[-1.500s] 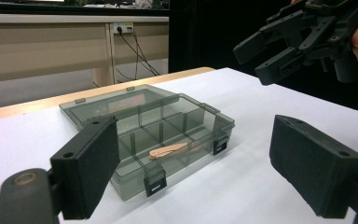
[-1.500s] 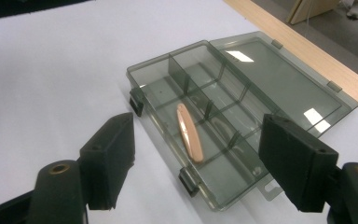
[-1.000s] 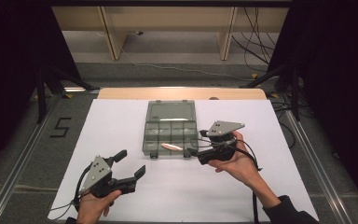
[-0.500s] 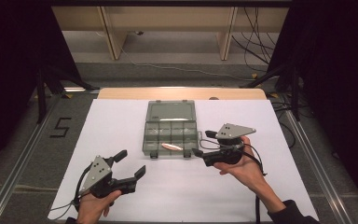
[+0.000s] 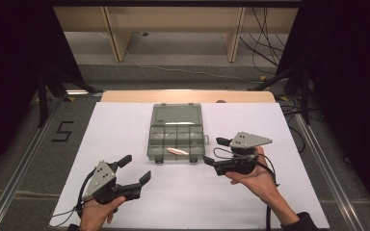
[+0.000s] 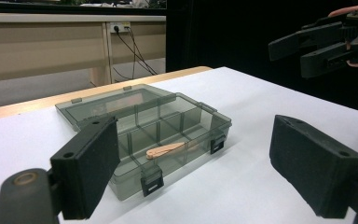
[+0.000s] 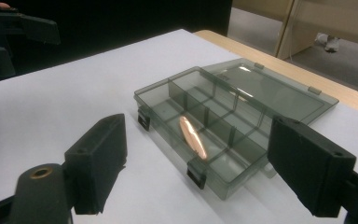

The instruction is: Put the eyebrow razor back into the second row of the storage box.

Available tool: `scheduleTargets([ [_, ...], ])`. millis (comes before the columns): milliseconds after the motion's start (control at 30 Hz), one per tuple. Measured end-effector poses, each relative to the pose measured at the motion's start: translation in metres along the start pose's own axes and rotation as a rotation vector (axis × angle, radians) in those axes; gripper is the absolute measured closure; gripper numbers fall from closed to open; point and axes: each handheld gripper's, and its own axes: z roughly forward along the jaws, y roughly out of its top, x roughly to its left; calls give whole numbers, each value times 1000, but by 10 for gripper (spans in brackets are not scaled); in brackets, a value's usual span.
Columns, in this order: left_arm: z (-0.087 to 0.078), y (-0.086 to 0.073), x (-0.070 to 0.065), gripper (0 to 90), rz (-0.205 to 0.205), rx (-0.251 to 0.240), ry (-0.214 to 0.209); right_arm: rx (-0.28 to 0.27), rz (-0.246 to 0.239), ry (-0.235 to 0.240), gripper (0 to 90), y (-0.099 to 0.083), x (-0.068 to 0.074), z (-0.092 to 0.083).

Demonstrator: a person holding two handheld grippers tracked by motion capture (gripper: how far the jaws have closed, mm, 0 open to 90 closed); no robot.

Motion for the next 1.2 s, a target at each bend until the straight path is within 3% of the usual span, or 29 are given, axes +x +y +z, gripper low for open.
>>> scheduleTargets([
  [467, 0, 0, 0, 155, 4, 1, -3, -57, 43, -14, 190, -17, 2, -11],
  [1200, 0, 0, 0, 155, -1, 5, -4, -99, 46, -65, 176, -36, 11, -31],
])
